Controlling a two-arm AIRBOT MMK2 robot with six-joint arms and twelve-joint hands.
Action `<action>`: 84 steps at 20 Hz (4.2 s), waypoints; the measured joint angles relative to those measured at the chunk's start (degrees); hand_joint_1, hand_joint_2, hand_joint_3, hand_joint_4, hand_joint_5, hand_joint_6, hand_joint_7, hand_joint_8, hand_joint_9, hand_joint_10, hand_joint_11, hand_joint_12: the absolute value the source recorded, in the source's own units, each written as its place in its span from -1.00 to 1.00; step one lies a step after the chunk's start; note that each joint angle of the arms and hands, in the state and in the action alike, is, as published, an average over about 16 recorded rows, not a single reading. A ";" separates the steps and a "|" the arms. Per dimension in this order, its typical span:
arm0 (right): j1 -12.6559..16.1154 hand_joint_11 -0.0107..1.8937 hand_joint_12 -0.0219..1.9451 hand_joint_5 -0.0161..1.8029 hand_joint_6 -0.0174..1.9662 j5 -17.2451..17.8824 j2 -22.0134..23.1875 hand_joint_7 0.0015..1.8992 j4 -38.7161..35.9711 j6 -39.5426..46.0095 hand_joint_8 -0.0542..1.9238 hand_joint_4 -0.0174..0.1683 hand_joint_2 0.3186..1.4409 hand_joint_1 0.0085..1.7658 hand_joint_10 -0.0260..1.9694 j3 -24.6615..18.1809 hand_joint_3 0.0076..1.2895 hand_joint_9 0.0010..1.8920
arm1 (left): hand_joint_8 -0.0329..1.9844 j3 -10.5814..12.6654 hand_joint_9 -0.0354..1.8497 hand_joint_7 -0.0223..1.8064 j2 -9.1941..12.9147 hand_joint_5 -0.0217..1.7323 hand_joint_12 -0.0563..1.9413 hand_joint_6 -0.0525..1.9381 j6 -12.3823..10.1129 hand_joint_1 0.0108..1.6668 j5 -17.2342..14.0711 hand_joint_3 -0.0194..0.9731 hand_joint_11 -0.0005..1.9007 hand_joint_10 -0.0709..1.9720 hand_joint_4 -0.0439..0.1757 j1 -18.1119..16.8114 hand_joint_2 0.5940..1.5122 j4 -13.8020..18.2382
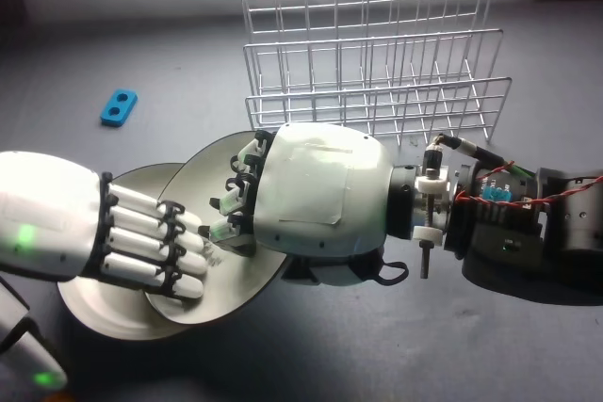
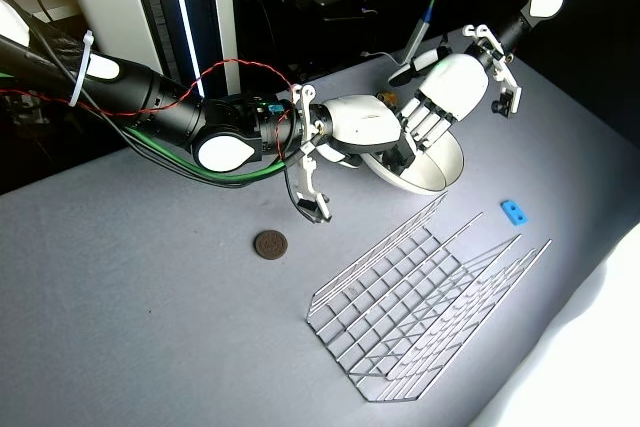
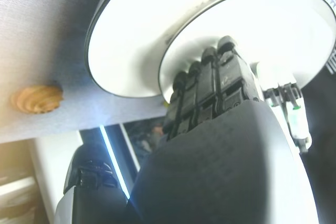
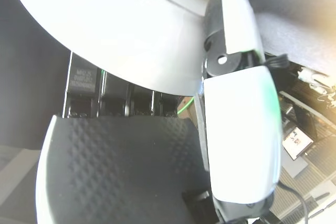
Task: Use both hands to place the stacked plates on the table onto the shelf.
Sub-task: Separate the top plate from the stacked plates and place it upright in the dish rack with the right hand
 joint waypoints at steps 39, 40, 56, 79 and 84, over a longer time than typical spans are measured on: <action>27.73 -0.06 0.18 0.05 0.03 -15.74 29.12 0.11 4.54 27.97 -0.17 -0.78 0.18 0.51 0.11 -26.27 -0.99 0.06 | -0.97 9.98 -0.94 -0.95 8.08 -0.95 -0.93 -0.94 -7.79 -0.99 -6.55 -0.93 -0.98 -0.92 -0.58 -13.73 0.15 1.44; 28.76 -0.05 0.18 0.05 0.03 -16.88 29.80 0.11 4.73 30.14 -0.17 -0.78 0.18 0.51 0.11 -26.29 -0.99 0.06 | -0.97 10.13 -0.94 -0.95 8.09 -0.95 -0.93 -0.94 -8.17 -0.99 -6.66 -0.93 -0.98 -0.92 -0.58 -14.27 0.15 1.73; 33.82 -0.06 0.22 0.05 -0.02 -23.38 32.99 0.11 6.73 50.38 -0.18 -0.84 0.18 0.52 0.13 -18.47 -0.99 0.05 | -0.97 8.66 -0.94 -0.96 7.46 -0.95 -0.93 -0.93 -9.69 -0.99 -6.10 -0.93 -0.98 -0.92 -0.58 -14.43 0.15 4.63; 34.42 -0.05 0.22 0.04 -0.02 -27.76 26.78 0.11 -10.20 79.99 -0.15 -0.90 0.21 0.55 0.12 -1.65 -0.99 0.05 | -0.97 7.38 -0.94 -0.96 3.90 -0.95 -0.93 -0.94 -2.43 -0.99 1.28 -0.93 -0.98 -0.92 -0.58 -0.68 0.17 -0.30; 33.10 -0.05 0.22 0.03 -0.02 -28.12 25.04 0.11 -9.28 80.38 -0.14 -0.90 0.23 0.55 0.11 0.79 -0.99 0.04 | -0.97 7.47 -0.94 -0.96 3.30 -0.95 -0.93 -0.94 -1.66 -0.99 2.64 -0.93 -0.98 -0.92 -0.58 0.42 0.17 -0.54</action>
